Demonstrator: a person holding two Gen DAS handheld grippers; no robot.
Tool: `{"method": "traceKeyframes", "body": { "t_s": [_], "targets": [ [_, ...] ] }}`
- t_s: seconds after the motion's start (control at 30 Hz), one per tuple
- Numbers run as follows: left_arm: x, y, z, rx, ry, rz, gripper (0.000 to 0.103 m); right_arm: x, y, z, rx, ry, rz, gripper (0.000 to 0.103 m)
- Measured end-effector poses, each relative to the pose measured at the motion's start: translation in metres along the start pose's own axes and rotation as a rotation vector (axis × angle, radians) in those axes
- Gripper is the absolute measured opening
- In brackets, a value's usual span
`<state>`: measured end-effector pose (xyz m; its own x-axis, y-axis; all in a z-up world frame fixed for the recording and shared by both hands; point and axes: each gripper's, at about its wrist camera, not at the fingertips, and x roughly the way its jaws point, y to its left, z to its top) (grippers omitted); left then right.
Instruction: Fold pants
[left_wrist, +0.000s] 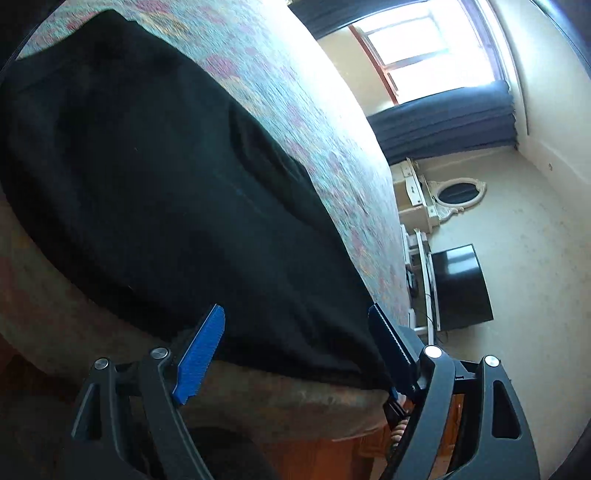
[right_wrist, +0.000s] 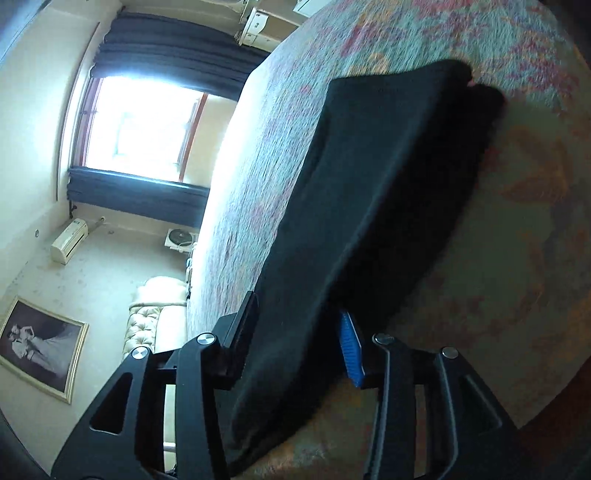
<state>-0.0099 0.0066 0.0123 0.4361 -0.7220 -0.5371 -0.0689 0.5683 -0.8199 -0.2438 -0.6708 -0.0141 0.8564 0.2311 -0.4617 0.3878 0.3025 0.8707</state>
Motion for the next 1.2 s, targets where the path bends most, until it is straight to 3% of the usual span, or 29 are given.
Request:
{"method": "traceKeyframes", "body": {
  "t_s": [0.17,0.37,0.43,0.47,0.6,0.77,0.83,0.93,1.07,1.2],
  "targets": [
    [0.017,0.002,-0.007,-0.010,0.043,0.008,0.078,0.026,0.014,-0.041,-0.042,0.132,0.053,0.050],
    [-0.009,0.011,0.020,0.035,-0.031,0.076,0.078,0.061,0.032,-0.089,-0.095,0.278,0.094,0.052],
    [-0.017,0.019,0.032,0.038,-0.045,0.120,0.078,0.068,0.038,-0.098,-0.142,0.320,0.077,0.033],
    [-0.020,0.024,0.038,0.032,-0.044,0.138,0.078,0.069,0.039,-0.101,-0.149,0.336,0.066,0.007],
    [-0.039,0.037,0.053,0.034,-0.077,0.212,0.078,0.048,0.038,-0.105,-0.115,0.346,0.038,0.006],
    [-0.050,0.058,0.066,-0.027,-0.083,0.291,0.078,0.050,0.041,-0.107,-0.109,0.369,0.007,0.007],
    [-0.049,0.067,0.068,-0.077,-0.078,0.265,0.078,0.057,0.042,-0.111,-0.057,0.400,0.028,0.011],
    [-0.051,0.072,0.064,-0.105,-0.086,0.256,0.078,0.067,0.053,-0.117,-0.030,0.444,0.052,0.029],
    [-0.056,0.071,0.063,-0.083,-0.104,0.306,0.078,0.084,0.072,-0.131,-0.069,0.516,0.060,0.039],
    [-0.055,0.071,0.060,-0.101,-0.107,0.301,0.077,0.106,0.085,-0.154,-0.087,0.587,0.059,0.039]
  ]
}}
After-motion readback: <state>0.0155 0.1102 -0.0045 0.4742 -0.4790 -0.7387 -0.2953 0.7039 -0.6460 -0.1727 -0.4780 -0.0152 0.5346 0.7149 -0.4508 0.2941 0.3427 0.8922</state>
